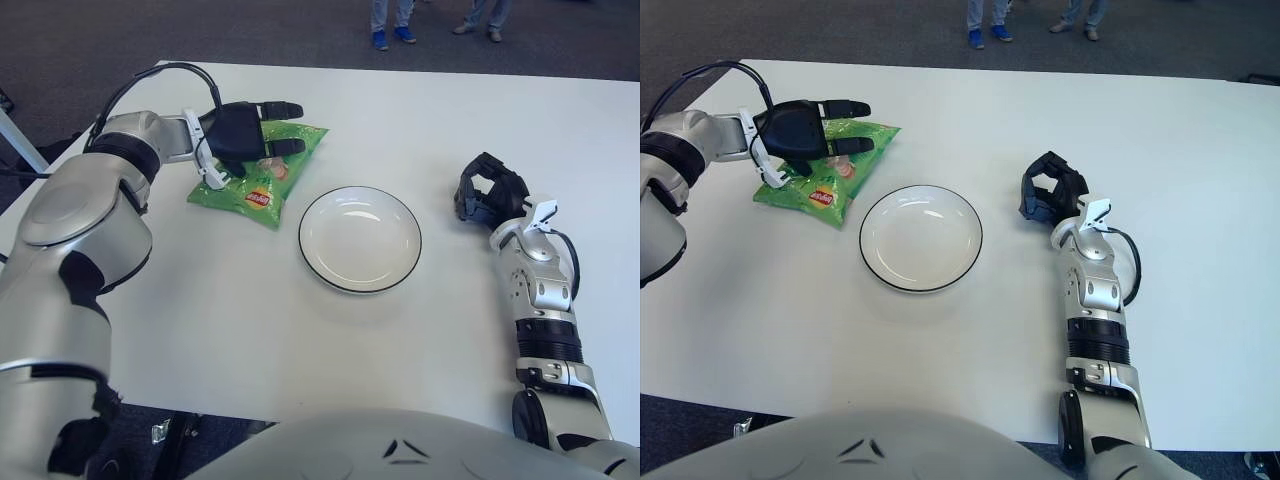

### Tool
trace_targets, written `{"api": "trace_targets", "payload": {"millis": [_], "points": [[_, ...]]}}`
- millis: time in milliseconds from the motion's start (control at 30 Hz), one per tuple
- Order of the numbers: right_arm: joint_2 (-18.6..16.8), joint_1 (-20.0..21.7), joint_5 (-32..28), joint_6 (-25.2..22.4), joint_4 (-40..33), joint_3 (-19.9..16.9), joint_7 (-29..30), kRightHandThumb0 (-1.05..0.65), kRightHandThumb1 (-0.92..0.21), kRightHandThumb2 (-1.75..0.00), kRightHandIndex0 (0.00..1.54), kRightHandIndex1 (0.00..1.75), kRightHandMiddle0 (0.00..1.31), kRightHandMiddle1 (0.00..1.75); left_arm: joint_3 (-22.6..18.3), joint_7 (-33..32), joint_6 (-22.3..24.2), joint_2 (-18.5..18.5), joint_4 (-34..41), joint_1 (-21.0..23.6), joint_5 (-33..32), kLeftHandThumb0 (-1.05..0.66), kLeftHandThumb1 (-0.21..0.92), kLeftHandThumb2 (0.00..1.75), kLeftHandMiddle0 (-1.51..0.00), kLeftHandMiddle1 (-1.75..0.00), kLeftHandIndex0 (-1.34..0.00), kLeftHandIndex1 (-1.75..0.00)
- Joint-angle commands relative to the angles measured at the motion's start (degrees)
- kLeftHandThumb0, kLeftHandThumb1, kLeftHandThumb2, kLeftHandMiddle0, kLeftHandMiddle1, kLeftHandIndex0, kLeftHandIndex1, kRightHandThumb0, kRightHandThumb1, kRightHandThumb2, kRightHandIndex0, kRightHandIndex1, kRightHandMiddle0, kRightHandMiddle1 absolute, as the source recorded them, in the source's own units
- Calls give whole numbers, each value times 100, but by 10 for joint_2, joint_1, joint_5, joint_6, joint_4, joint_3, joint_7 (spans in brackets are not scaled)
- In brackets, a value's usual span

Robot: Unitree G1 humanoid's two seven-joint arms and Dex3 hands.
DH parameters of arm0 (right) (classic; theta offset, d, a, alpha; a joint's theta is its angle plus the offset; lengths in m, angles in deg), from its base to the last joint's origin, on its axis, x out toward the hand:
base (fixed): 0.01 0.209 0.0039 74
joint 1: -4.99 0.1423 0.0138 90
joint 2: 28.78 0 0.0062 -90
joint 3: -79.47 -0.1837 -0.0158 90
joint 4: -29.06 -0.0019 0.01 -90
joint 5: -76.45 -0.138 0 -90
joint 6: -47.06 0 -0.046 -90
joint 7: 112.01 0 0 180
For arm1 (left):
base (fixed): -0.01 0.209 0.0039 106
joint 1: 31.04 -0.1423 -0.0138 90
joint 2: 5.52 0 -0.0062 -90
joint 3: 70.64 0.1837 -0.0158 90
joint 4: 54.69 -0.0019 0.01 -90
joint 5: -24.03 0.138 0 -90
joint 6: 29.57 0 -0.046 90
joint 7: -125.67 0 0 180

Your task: Put the snack into the plate.

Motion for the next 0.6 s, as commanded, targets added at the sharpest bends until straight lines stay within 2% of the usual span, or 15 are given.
{"api": "trace_targets", "payload": {"millis": [0, 133, 233, 333, 467, 567], "points": [[-6, -21, -8, -33, 25, 0, -4, -46, -38, -124, 131, 175, 56, 175, -33, 84, -51, 5, -2, 8, -46, -45, 33, 106, -27, -66, 0, -93], [-6, -20, -11, -32, 27, -3, -8, -46, -38, -124, 132, 175, 56, 175, -64, 149, -80, 8, 2, 1, -88, -47, 31, 106, -31, -77, 0, -97], [-5, -20, -12, -32, 28, -4, -12, -46, -38, -124, 132, 175, 57, 175, -102, 234, -122, 7, -6, -5, -142, -49, 32, 106, -35, -85, 0, -103], [-4, -20, -12, -33, 28, -4, -14, -46, -38, -125, 132, 175, 57, 175, -152, 353, -151, -2, -23, -12, -215, -49, 32, 107, -36, -92, 0, -110], [-4, -20, -13, -32, 30, -6, -17, -47, -38, -125, 132, 175, 57, 175, -198, 453, -157, -7, -31, -21, -280, -50, 38, 105, -34, -100, 0, -119], [-4, -20, -14, -33, 30, -7, -18, -47, -38, -125, 132, 175, 57, 175, -237, 524, -143, -13, -33, -34, -336, -53, 44, 102, -34, -103, 0, -122]]}}
